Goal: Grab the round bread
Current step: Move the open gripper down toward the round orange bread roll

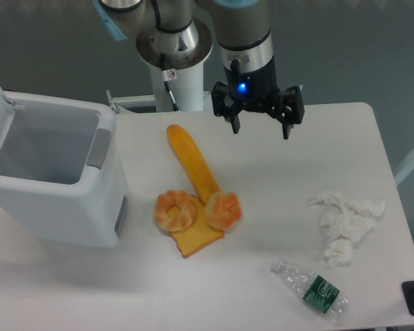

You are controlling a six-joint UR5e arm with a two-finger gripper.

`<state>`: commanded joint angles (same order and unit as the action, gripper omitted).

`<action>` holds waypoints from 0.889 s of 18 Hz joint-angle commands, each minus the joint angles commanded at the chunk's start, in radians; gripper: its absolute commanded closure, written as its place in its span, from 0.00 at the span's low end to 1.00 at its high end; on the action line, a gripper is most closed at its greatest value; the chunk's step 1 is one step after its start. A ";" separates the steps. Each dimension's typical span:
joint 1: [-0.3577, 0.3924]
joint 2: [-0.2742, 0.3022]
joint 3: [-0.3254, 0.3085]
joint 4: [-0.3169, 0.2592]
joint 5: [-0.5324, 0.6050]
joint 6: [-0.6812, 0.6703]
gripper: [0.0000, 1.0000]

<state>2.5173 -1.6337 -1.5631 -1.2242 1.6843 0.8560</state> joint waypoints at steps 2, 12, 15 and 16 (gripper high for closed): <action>-0.003 -0.003 -0.003 0.012 0.003 0.000 0.00; 0.018 -0.025 -0.035 0.028 -0.005 -0.009 0.00; 0.015 -0.029 -0.069 0.055 -0.012 -0.008 0.00; 0.014 -0.031 -0.078 0.058 -0.024 -0.006 0.00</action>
<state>2.5311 -1.6644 -1.6413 -1.1659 1.6599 0.8498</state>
